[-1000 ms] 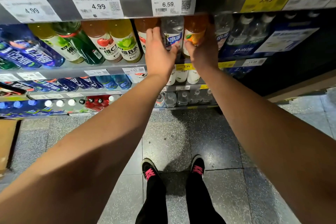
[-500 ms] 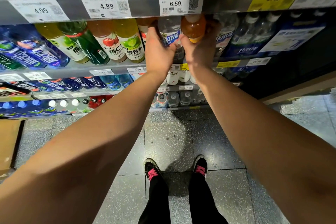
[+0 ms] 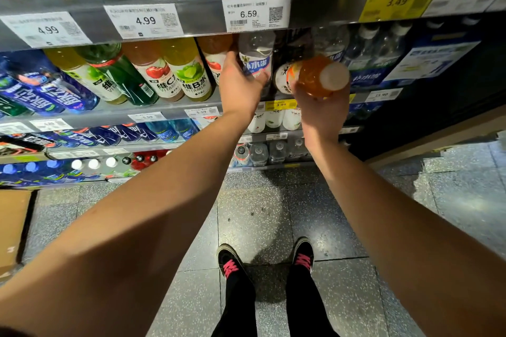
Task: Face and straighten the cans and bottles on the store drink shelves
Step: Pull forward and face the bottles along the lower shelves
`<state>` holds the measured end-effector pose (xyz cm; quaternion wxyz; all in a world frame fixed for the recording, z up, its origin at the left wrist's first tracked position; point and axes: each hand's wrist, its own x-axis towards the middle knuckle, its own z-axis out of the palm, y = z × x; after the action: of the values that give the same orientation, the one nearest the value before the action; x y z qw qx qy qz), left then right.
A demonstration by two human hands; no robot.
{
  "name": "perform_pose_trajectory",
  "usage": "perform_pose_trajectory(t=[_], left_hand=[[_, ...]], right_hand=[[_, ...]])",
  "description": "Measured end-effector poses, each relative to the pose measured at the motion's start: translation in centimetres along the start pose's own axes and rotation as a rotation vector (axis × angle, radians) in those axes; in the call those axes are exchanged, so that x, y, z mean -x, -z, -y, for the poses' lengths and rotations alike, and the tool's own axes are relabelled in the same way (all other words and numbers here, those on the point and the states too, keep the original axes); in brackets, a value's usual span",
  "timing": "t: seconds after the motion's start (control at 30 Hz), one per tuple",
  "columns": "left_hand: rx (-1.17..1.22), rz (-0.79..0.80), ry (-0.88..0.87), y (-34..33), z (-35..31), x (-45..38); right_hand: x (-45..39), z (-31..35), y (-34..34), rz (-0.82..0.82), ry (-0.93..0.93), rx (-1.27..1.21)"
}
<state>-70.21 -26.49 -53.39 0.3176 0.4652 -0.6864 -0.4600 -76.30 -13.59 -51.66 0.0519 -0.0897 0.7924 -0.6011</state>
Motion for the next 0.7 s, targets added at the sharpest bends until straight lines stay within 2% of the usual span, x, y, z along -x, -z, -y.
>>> perform_pose_trajectory(t=[0.17, 0.37, 0.7], left_hand=[[-0.039, -0.063, 0.066, -1.9, 0.1, -0.4], [-0.186, -0.214, 0.083, -4.4, -1.2, 0.0], [0.006, -0.083, 0.053, -7.4, -1.2, 2.0]], right_hand=[[0.3, -1.3, 4.0, 0.013, -0.113, -0.119], [0.7, -3.8, 9.3, 0.02, -0.157, -0.071], [-1.2, -5.1, 13.8, 0.055, -0.134, 0.008]])
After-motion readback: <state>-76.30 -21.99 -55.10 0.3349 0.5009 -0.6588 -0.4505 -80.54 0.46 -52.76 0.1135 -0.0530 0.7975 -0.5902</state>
